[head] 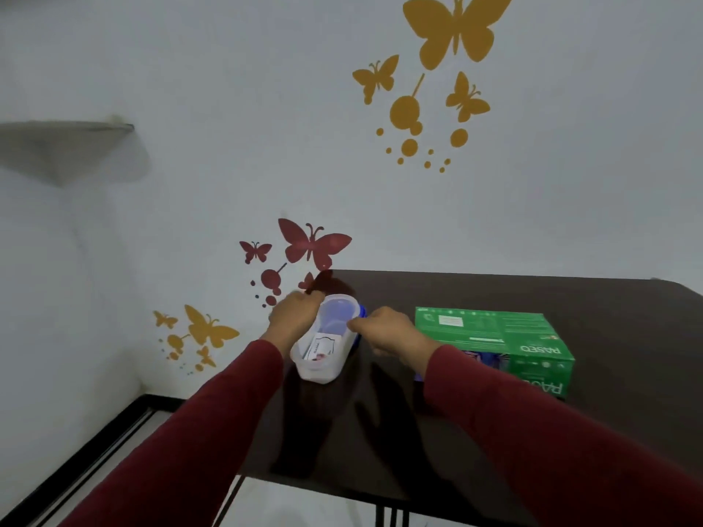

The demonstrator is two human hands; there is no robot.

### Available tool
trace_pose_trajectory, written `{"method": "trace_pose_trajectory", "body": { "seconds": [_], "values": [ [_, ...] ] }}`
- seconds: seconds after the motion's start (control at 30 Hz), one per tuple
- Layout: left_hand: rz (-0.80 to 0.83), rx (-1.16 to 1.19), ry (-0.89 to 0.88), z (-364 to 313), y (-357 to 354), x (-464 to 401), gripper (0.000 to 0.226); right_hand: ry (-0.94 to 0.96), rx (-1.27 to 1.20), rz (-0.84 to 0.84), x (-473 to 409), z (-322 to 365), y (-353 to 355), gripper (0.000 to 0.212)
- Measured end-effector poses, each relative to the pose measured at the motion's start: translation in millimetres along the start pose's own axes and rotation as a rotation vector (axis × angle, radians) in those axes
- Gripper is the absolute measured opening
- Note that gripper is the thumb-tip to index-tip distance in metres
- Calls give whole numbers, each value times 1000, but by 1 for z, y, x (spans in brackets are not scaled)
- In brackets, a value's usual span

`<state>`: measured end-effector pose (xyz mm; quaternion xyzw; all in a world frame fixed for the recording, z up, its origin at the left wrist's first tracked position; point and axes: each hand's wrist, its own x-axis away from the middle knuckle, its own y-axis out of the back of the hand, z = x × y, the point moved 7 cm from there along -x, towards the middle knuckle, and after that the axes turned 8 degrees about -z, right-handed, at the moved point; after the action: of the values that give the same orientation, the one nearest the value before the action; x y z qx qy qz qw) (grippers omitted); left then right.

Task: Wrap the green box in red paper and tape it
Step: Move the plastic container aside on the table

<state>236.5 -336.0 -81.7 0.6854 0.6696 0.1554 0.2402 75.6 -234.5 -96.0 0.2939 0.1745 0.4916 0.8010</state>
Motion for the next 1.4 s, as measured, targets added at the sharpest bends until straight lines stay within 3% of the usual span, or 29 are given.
{"method": "trace_pose_trajectory", "body": {
  "seconds": [0.13, 0.27, 0.4, 0.63, 0.7, 0.83, 0.97, 1.07, 1.17, 1.23, 1.3, 1.4],
  "values": [
    [242, 265, 218, 39, -27, -20, 22, -91, -65, 16, -24, -6, -30, 35],
    [116, 299, 247, 44, -36, -45, 27, -152, -137, -82, -52, -2, -40, 44],
    [101, 274, 273, 41, -49, -84, 40, -262, -238, -125, -82, 1, -45, 49],
    [105, 377, 257, 60, -94, -195, 61, -271, -571, -98, -225, -46, -103, 91],
    [112, 444, 275, 80, -112, -226, 47, -277, -649, -81, -244, -52, -116, 93],
    [95, 595, 290, 61, -93, -185, 25, -259, -679, -111, -258, -60, -125, 101],
    [115, 609, 255, 46, -79, -159, 29, -282, -688, -108, -254, -57, -123, 101],
    [47, 385, 181, 31, -60, -137, 44, -281, -642, -131, -225, -37, -100, 86],
    [-177, 89, -56, 6, -29, -116, 29, -232, -585, -157, -143, 13, -49, 73],
    [-296, 111, -222, -14, -17, -98, 22, -186, -536, -175, -105, 30, -17, 52],
    [-281, 157, -370, -38, -19, -81, 18, -109, -398, -190, -67, 37, 17, 35],
    [-71, 183, -530, -81, -46, -53, 18, 16, -26, -168, -12, 33, 63, 33]
  ]
}}
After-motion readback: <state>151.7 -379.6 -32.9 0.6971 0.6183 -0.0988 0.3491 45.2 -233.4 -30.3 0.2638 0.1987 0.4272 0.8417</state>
